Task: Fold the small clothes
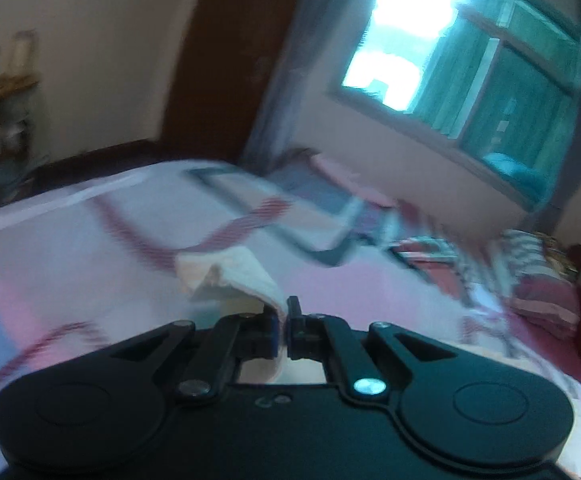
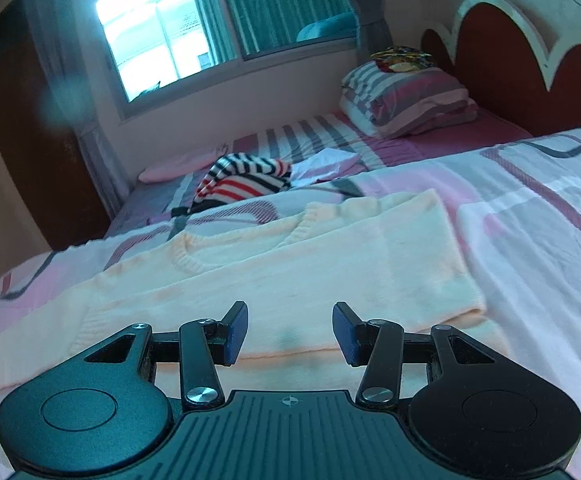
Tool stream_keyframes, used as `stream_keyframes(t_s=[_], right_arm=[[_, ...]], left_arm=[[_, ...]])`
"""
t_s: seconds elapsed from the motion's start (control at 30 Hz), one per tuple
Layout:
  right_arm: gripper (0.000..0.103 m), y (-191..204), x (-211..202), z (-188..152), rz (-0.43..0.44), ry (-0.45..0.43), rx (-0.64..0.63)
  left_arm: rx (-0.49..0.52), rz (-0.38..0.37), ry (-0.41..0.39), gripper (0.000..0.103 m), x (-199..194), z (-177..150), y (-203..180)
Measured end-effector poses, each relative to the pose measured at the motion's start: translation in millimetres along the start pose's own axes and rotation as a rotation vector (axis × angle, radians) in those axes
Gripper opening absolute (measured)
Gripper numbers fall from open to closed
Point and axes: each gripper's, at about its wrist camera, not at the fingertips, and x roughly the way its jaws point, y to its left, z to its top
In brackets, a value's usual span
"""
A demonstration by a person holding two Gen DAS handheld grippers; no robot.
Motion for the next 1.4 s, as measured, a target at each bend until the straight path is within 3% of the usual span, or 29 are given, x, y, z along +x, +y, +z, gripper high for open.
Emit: stream_keyframes(t_s=[0.2, 0.5, 0.77, 0.83, 0.87, 0.9, 0.97, 1.1, 1.23, 1.3, 1.4], right_arm=[[0.048, -39, -18, 9, -0.009, -0.033, 0.062], [0.048, -91, -46, 7, -0.012, -0.053, 0.125], [0.048, -152, -68, 11, -0.072, -0.067, 0.175], [0.048, -164, -76, 10, -0.078, -0.077, 0.193], [0.048, -169, -79, 10, -0.077, -0.08, 0.2], [0.048, -173, -82, 9, -0.081, -0.082, 0.209], [0.048, -179, -85, 10, -0.091, -0.083, 0.223], [0.048, -173, -80, 14, -0.032, -0.073, 0.24], [0.048, -143, -59, 20, 0.097, -0.052, 0.213], [0.048, -123, -43, 22, 0.151, -0.023, 0.201], [0.048, -93, -11, 22, 0.175, 0.044, 0.155]], left_arm=[[0.112, -0.159, 0.013, 0.002, 8, -18, -110], [0.402, -0.337, 0.097, 0.002, 19, -108, -281], [0.519, -0.391, 0.2, 0.003, 35, -180, -352], [0.531, -0.406, 0.226, 0.007, 37, -193, -364], [0.534, -0.417, 0.249, 0.022, 39, -201, -372], [0.537, -0.439, 0.272, 0.035, 39, -207, -375], [0.544, -0.476, 0.279, 0.052, 31, -216, -380], [0.599, -0.433, 0.153, 0.056, -1, -208, -361], [0.595, -0.274, 0.049, 0.062, -20, -179, -294], [0.571, -0.171, 0.021, 0.074, -20, -165, -259], [0.498, -0.061, 0.034, 0.074, -17, -146, -204]])
